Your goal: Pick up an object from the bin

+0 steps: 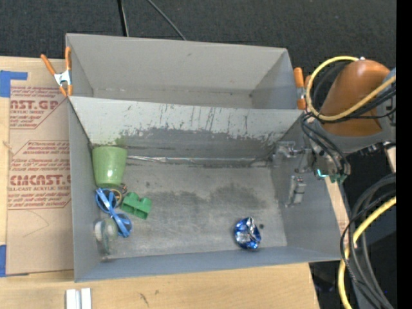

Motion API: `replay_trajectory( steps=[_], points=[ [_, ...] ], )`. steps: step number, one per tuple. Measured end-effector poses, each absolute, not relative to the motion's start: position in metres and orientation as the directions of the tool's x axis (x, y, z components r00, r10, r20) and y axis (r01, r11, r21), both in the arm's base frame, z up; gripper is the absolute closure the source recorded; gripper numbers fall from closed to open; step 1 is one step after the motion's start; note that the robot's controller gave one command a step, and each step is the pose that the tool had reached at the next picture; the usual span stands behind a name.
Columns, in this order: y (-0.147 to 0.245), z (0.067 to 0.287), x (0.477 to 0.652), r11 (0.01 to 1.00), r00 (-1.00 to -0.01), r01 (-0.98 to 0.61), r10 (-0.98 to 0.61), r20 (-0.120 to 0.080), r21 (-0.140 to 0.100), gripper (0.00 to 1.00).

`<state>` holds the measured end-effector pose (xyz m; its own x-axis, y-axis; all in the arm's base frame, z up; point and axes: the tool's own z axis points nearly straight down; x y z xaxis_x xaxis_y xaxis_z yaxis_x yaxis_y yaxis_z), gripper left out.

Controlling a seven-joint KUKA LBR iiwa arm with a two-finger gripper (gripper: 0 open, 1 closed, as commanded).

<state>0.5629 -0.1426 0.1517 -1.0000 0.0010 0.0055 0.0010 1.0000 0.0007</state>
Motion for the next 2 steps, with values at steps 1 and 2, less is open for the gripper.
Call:
replay_trajectory(
  steps=[1,2],
  points=[
    [-0.095,0.093,0.531,0.938,-0.938,-0.347,-0.347,0.003,0.004,0.0],
    [-0.073,0.071,0.489,0.868,-0.868,-0.496,-0.496,-0.012,-0.008,0.0]
  ],
)
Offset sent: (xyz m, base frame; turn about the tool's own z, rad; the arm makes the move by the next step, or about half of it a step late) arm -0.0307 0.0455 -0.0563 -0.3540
